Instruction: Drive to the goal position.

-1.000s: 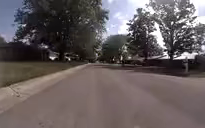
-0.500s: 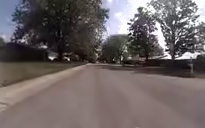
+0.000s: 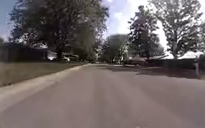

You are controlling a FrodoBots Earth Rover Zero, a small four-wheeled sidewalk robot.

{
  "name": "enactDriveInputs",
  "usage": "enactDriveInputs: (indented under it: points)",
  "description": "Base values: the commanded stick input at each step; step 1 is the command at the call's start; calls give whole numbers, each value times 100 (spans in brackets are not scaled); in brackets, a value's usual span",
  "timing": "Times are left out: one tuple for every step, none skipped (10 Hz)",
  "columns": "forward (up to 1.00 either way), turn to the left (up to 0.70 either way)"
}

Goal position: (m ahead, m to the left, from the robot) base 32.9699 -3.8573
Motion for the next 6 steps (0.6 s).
enactDriveInputs:
  points:
    - [100, 32]
    - [100, 21]
    - [100, 6]
    - [100, 3]
    - [100, 3]
    - [100, 3]
